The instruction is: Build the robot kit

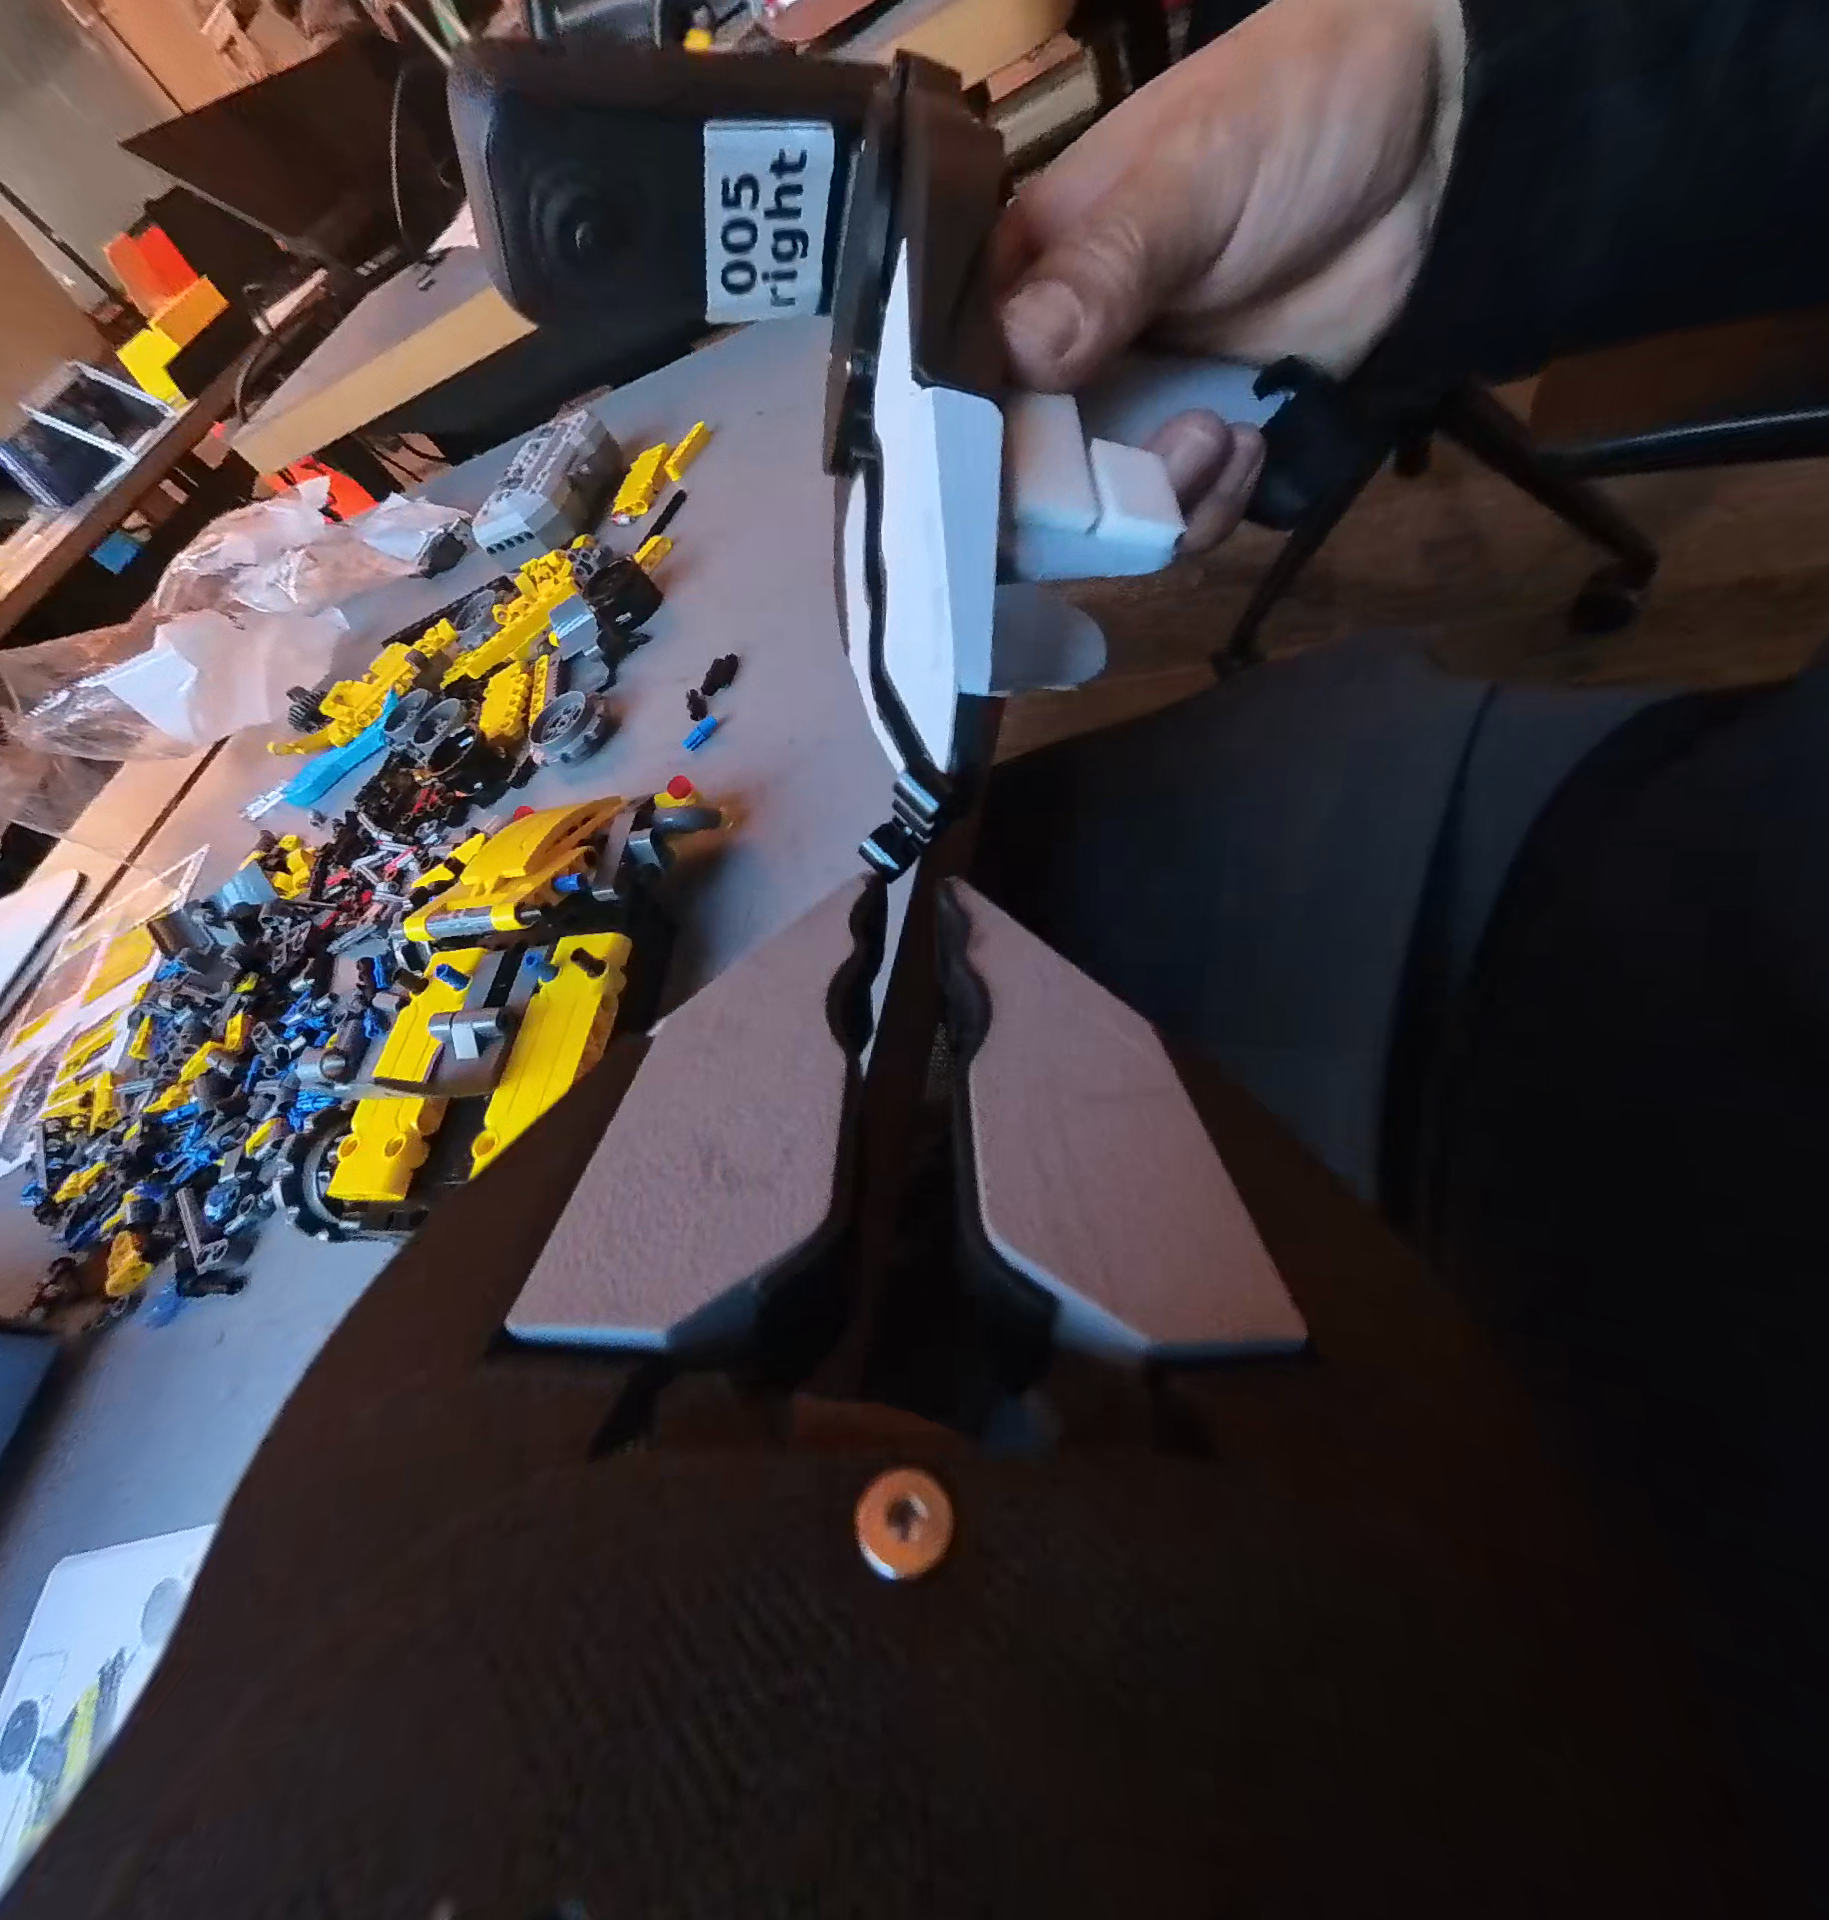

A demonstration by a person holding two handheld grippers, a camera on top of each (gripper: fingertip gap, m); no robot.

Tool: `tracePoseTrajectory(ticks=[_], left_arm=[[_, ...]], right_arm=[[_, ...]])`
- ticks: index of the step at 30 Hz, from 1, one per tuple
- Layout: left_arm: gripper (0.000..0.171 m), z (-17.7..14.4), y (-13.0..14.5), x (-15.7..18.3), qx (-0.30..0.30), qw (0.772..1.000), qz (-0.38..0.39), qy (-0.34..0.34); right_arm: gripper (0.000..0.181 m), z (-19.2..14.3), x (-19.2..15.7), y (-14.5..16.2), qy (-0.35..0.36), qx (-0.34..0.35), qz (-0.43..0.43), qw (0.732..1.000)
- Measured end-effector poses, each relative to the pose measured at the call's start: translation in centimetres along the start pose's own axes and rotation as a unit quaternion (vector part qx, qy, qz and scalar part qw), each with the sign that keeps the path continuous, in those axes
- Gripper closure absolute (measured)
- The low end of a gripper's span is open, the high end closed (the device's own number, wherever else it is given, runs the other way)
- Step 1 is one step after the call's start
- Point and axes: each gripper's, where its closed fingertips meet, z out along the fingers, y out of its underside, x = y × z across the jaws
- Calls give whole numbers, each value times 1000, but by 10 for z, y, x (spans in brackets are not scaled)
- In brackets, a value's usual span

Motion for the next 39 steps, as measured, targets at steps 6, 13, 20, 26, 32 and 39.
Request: tracePoseTrajectory(ticks=[6, 13, 20, 26, 32, 39], left_arm=[[160, -1, 0, -10, 9, 1000, -5, -14], [167, 1, 16, -20, 15, 998, -65, 2], [160, -5, 18, -27, 44, 994, -102, 12], [157, -10, 21, -30, 64, 986, -148, 29], [164, -13, 23, -33, 70, 985, -155, 32], [171, -11, 26, -37, 66, 983, -168, 27]], right_arm=[[174, 5, 3, -8, -4, -4, 7, 1000], [174, 14, 17, -12, -1, -15, 27, 1000], [174, 22, 18, -24, -21, -11, 42, 999], [174, 28, 20, -29, -28, -14, 47, 998], [174, 28, 22, -30, -34, -17, 55, 998], [174, 26, 26, -31, -24, -14, 56, 998]])
